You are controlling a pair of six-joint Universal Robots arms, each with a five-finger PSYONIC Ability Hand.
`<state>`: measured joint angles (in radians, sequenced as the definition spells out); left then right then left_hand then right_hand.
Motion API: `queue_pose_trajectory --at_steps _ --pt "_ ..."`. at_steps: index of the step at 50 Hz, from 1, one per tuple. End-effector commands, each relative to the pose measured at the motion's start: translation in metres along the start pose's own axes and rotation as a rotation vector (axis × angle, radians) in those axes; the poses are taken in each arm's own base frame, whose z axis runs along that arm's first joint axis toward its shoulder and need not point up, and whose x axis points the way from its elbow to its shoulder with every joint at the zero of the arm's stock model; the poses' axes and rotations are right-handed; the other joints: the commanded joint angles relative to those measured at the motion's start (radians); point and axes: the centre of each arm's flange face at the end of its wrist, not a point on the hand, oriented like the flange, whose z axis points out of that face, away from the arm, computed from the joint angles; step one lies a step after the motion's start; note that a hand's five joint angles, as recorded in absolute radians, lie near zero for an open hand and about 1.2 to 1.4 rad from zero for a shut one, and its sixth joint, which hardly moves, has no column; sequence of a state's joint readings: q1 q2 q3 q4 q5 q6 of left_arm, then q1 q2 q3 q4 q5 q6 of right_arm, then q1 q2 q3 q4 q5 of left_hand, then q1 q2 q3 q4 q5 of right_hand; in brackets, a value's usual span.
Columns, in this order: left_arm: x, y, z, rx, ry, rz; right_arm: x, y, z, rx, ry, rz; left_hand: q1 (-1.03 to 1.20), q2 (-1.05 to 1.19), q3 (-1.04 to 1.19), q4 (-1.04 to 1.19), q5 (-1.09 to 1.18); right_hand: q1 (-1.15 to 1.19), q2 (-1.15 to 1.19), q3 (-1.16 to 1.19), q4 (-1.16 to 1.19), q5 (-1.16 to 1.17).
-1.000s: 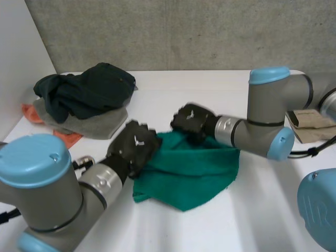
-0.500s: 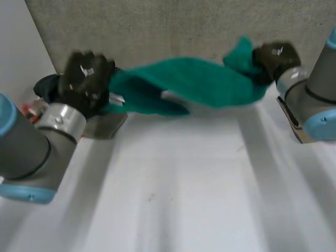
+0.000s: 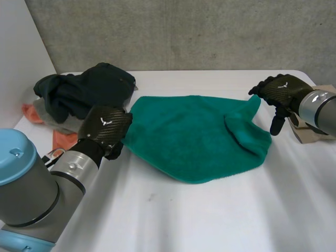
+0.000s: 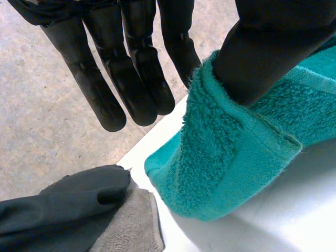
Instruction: Fold the laundry.
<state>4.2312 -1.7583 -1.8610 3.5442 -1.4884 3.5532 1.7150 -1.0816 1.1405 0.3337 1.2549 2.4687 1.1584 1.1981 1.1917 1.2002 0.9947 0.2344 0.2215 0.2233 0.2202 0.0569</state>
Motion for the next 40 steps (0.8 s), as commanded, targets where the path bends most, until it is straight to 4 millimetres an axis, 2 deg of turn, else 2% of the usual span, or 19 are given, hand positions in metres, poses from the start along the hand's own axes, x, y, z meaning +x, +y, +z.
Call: queue_pose_trajectory --at_steps 1,8,13,18,20,26,34,38,40 --pt "-0.005 -0.015 -0.002 0.035 -0.011 -0.019 -0.016 0.009 -0.022 -0.083 -0.133 -0.125 0.238 0.198 0.205 0.196 0.227 0.260 0.272 0.271 0.274 0.263" --pt "-0.012 -0.046 -0.001 0.111 -0.026 -0.045 -0.032 0.038 -0.041 -0.178 -0.219 0.037 0.238 0.198 0.205 0.196 0.227 0.457 0.470 0.468 0.471 0.460" --pt "-0.018 -0.059 -0.001 0.127 -0.028 -0.057 -0.040 0.063 -0.038 -0.122 -0.215 0.028 0.238 0.198 0.205 0.196 0.227 0.442 0.455 0.453 0.456 0.445" --pt "-0.022 -0.064 0.001 0.134 -0.035 -0.064 -0.048 0.083 -0.026 -0.056 -0.207 -0.054 0.238 0.198 0.205 0.196 0.227 0.340 0.353 0.351 0.354 0.343" --pt "-0.023 -0.065 0.003 0.136 -0.039 -0.065 -0.051 0.092 -0.016 -0.024 -0.206 -0.118 0.238 0.198 0.205 0.196 0.227 0.304 0.317 0.315 0.318 0.307" --pt "-0.026 -0.062 0.005 0.130 -0.048 -0.066 -0.051 0.101 0.003 -0.011 -0.210 -0.169 0.238 0.198 0.205 0.196 0.227 0.310 0.323 0.321 0.324 0.313" --pt "-0.031 -0.057 0.008 0.118 -0.065 -0.068 -0.040 0.105 0.030 0.015 -0.176 -0.181 0.238 0.198 0.205 0.196 0.227 0.413 0.426 0.424 0.427 0.416" --pt "-0.031 -0.055 0.008 0.111 -0.065 -0.070 -0.038 0.106 0.040 0.027 -0.169 -0.183 0.238 0.198 0.205 0.196 0.227 0.574 0.587 0.585 0.588 0.577" --pt "-0.032 -0.055 0.008 0.108 -0.067 -0.070 -0.037 0.105 0.046 0.042 -0.159 -0.188 0.238 0.198 0.205 0.196 0.227 0.907 0.920 0.919 0.922 0.910"
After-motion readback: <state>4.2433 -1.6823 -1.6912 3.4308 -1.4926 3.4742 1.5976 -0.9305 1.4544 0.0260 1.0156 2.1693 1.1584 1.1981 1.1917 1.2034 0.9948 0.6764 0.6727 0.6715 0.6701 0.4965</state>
